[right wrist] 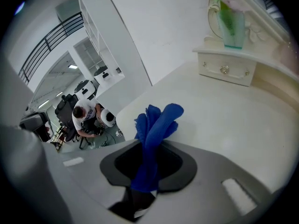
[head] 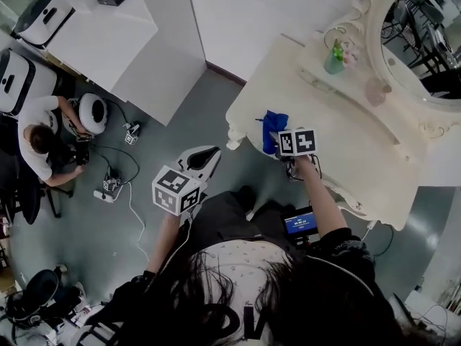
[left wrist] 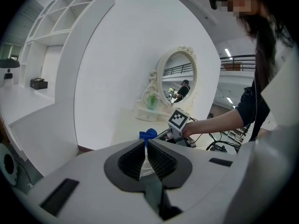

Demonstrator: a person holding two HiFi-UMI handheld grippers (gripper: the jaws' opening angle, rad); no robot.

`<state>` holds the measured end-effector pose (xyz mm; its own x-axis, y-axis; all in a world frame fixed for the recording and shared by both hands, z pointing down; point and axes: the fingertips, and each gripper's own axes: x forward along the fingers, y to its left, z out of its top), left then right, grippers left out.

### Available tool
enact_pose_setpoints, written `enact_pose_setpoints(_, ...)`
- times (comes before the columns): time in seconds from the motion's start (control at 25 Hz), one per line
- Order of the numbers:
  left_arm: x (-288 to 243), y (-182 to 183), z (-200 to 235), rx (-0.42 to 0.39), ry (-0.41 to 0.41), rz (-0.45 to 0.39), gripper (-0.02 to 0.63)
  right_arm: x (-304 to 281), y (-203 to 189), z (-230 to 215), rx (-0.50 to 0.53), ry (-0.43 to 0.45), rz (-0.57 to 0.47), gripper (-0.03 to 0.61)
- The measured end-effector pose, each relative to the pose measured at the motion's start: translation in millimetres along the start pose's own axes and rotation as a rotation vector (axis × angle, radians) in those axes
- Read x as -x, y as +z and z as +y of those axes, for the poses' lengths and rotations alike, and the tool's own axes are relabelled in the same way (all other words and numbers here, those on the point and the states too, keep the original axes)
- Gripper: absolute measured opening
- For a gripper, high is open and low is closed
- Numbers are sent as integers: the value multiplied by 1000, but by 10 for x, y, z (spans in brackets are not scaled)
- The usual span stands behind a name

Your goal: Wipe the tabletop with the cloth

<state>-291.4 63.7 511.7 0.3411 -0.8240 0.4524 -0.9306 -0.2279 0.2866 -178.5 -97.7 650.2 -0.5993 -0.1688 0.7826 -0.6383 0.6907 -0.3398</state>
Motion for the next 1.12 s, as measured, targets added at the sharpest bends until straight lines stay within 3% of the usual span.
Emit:
enact_pose_setpoints(0.44,-412,68,-438,-44,-57,34,3,631,-408,-885,-122,-77,-51,86)
enact_pose_setpoints(1.12,-1570,52,-2300,-166,-258,116,3,2145,-1660,-2668,-349,-183,-151,87)
